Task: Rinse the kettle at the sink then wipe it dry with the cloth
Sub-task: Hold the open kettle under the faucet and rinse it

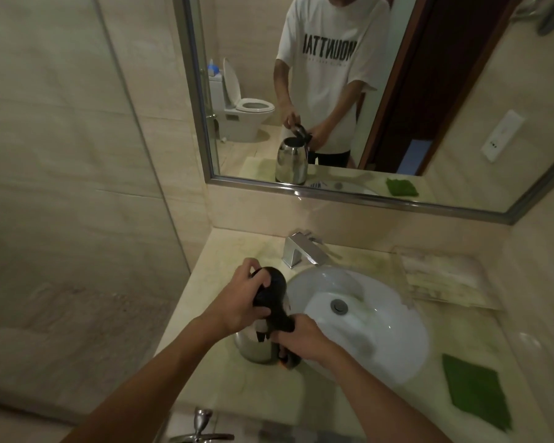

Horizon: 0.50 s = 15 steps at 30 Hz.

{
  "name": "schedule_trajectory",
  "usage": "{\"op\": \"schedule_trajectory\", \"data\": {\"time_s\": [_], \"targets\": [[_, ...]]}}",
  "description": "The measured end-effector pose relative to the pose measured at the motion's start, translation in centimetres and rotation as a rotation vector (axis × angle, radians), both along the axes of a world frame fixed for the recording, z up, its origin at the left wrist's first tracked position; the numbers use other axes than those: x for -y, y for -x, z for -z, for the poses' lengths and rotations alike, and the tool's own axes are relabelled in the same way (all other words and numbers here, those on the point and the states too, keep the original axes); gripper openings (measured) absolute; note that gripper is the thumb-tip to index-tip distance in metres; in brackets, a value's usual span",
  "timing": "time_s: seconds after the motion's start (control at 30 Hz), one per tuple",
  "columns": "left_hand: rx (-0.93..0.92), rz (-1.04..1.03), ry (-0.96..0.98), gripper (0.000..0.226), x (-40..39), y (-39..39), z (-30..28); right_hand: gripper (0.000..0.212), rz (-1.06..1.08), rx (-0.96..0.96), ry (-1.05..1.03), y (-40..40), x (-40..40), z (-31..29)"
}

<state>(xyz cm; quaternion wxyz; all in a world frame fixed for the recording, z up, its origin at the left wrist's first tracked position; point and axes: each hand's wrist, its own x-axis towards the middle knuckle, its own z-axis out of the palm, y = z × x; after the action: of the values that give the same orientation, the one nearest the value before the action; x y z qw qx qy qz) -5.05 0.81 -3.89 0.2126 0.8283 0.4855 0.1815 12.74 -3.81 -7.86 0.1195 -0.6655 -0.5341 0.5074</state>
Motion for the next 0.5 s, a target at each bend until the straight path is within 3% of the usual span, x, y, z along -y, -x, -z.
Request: {"op": "schedule_trajectory", "data": {"time_s": [0.13,0.33,0.5], "targets": [[0.007,0.018,-0.164,0.044,0.0,-1.9,-1.7,0.019,0.156,-0.009,-0.094,-0.9,-0.1,-0.4],[-0.142,0.167,-0.459,0.039,-0.2,-6.3,-3.9,0.008,0.139,0.145,-0.166,-3.2,-1.2,-2.2],[-0.028,0.181,-0.405,0.044,-1.7,-10.7,-4.9,0.014,0.210,0.146,-0.166,-7.6,-1.9,-3.9]]}}
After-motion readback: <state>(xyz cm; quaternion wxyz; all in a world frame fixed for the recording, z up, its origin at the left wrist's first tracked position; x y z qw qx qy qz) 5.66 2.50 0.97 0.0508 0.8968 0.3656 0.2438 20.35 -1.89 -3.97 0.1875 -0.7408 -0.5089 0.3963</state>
